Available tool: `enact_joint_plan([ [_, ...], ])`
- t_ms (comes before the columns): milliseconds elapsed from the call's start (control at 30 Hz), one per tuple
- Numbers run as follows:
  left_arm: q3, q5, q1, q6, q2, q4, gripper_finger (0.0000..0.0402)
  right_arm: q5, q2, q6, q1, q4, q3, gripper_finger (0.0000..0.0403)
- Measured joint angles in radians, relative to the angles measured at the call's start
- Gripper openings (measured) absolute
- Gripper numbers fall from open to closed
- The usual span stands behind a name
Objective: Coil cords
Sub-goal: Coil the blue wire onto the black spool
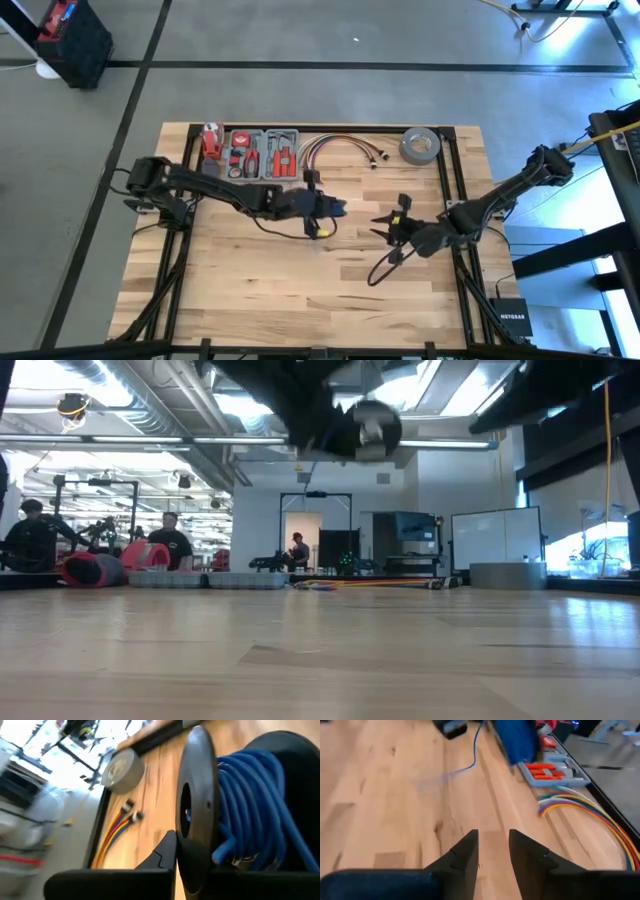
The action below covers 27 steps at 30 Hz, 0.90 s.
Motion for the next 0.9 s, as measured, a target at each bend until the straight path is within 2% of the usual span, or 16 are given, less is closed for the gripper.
enact_joint_plan([
  [167,-0.001,-0.176,-0.030,0.178,0.095,0.027,0.0000,0.065,0.031,0.024,0.018,0.103,-0.097,0.0101],
  [500,-0.004,-0.367,-0.050,0.423,0.348,0.176,0.0000,0.087,0.056,0.073,0.017,0.113,-0.118,0.0098],
  [633,0.001,-0.394,-0.056,0.458,0.404,0.196,0.0000,0.143,0.056,0.082,0.017,0.113,-0.118,0.0098],
  [900,0.001,-0.401,-0.068,0.407,0.409,0.187,0.0001,0.111,0.063,0.140,0.017,0.106,-0.120,0.0098],
])
